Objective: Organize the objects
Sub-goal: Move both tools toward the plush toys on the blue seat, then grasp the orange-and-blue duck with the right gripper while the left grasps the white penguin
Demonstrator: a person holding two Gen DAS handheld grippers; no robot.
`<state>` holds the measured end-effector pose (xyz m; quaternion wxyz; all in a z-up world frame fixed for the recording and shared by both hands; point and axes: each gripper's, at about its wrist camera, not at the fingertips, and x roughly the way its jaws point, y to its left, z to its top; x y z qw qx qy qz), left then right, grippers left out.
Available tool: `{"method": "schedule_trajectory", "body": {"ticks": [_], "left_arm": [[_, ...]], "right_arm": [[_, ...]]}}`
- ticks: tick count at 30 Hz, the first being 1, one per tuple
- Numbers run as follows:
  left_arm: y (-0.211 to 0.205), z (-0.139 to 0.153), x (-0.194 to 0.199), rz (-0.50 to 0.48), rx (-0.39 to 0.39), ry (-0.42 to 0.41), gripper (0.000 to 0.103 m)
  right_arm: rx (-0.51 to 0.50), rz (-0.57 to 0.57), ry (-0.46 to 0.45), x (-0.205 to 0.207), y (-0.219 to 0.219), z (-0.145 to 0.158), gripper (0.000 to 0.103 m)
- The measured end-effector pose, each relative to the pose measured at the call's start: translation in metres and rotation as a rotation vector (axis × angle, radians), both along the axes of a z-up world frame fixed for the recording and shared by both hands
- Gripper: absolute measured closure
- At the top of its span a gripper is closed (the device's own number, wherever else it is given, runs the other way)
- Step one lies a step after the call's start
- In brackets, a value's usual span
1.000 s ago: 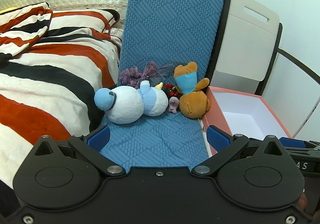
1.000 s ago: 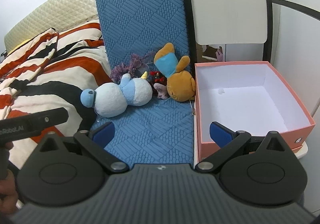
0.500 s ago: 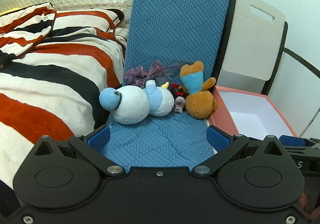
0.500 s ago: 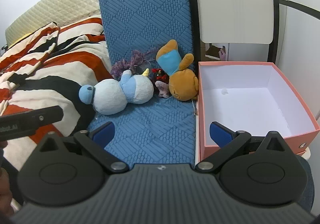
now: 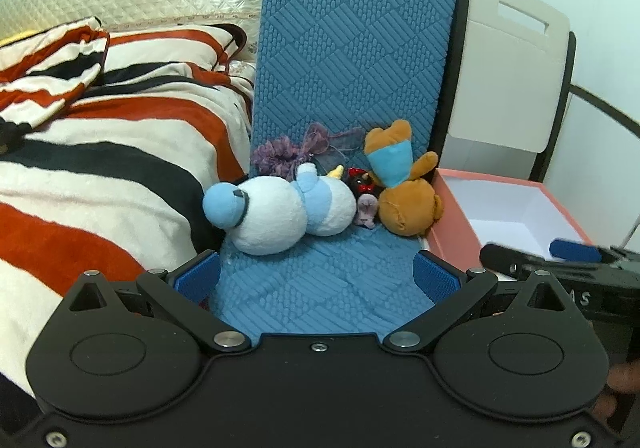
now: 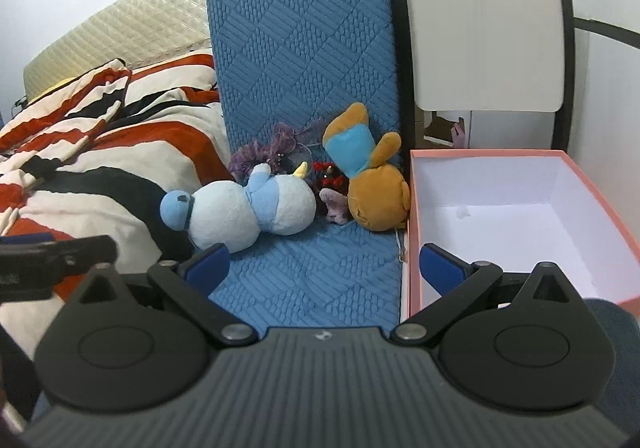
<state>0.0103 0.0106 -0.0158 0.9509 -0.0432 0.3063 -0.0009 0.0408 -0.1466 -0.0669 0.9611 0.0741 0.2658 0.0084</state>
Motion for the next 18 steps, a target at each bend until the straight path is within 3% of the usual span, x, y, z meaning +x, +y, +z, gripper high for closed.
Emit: {"method": "schedule_trajectory", "body": {"ticks": [8, 18], "left_arm": [[-0.002, -0.019, 0.034, -0.017, 0.086, 0.049, 0.000], [-0.018, -0.052, 0.102, -0.098, 0.256, 0.119, 0.000]], "right_arm": [[0.012, -0.035, -0.053, 0.039, -0.018, -0.023, 0.000], [-0.120, -0.002, -0.092, 0.105, -0.036, -0.051, 0.000]]}}
